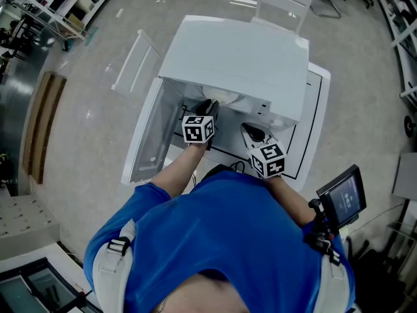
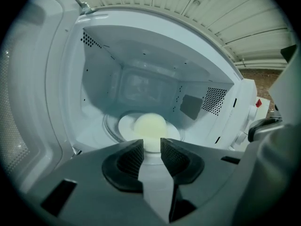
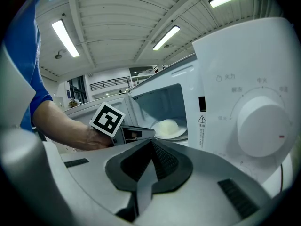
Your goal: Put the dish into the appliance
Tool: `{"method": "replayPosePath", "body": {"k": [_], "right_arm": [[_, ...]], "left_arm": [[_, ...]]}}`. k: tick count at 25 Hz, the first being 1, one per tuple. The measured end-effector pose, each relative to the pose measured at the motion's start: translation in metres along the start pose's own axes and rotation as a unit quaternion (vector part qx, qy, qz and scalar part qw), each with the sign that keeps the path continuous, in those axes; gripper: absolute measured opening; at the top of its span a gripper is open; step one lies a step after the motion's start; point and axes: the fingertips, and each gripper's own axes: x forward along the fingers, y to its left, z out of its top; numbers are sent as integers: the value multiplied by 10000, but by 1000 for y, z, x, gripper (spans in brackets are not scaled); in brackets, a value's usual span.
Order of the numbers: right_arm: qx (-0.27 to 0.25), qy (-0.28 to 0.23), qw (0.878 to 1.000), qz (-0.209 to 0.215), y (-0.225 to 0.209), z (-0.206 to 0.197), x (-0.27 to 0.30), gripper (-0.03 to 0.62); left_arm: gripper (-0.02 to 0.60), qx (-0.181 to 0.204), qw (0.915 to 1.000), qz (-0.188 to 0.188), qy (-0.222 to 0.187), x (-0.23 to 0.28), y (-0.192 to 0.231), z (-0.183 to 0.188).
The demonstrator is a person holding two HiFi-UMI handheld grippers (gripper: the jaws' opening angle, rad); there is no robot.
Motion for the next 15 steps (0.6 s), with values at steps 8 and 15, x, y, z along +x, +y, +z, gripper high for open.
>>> {"method": "replayPosePath", "body": {"k": [8,15], "right_arm": [[-11,9,10000,11,2,0,1,2],[7,-4,10000,-3,-1,-2,3,2]], "left_arm": [[118,151,9998,-30,128,11,-2,6],[118,200,9996,-14,208,22,-1,7]]}}
